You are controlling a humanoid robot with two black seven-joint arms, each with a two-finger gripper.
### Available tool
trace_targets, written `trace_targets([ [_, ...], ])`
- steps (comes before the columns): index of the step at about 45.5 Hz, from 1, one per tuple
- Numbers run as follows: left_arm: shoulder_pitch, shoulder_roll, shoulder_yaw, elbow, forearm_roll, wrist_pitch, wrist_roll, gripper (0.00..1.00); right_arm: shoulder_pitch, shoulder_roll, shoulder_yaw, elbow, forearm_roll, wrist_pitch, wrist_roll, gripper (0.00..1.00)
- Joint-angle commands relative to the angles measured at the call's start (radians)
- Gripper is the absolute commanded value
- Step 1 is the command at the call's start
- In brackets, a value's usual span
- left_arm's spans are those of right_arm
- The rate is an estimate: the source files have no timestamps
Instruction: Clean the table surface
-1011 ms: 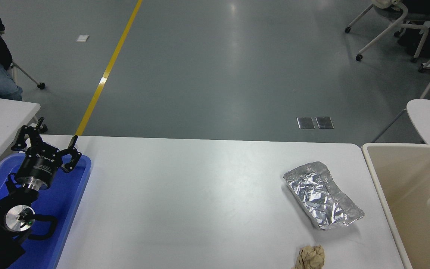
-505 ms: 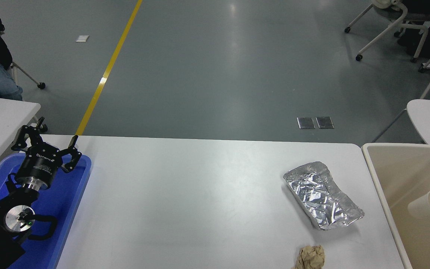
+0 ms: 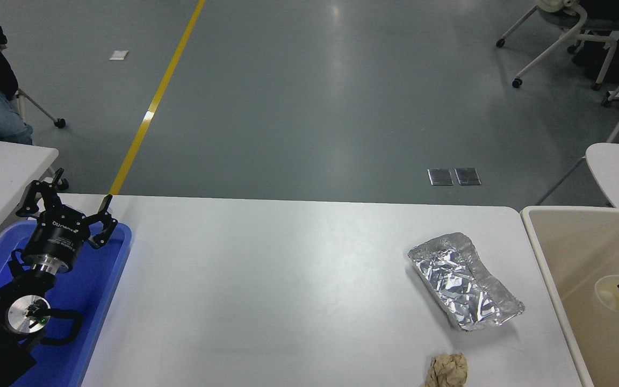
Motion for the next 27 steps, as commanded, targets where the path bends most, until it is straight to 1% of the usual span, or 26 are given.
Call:
trace_targets([
  [1,0.0,0.0,0.0,0.0,0.0,0.0,0.0,1.0,-0.001,0.001,0.002,0.005,0.005,-0.074,0.003,0.76],
  [3,0.0,0.001,0.0,0.0,0.0,0.0,0.0,1.0,-0.003,0.001,0.002,0.005,0.01,-0.089,0.005,0.85],
  [7,0.0,0.0,0.0,0.0,0.0,0.0,0.0,1.0,0.0,0.009,0.005,0.005,0.013,-0.109,0.005,0.96],
  [16,0.0,0.0,0.0,0.0,0.0,0.0,0.0,1.0,0.014,0.011,0.069,0.006,0.013,-0.11,0.005,0.96],
  [27,0.0,0.0,0.0,0.0,0.0,0.0,0.0,1.0,0.097,0.003,0.247,0.008,0.014,-0.097,0.0,0.98],
])
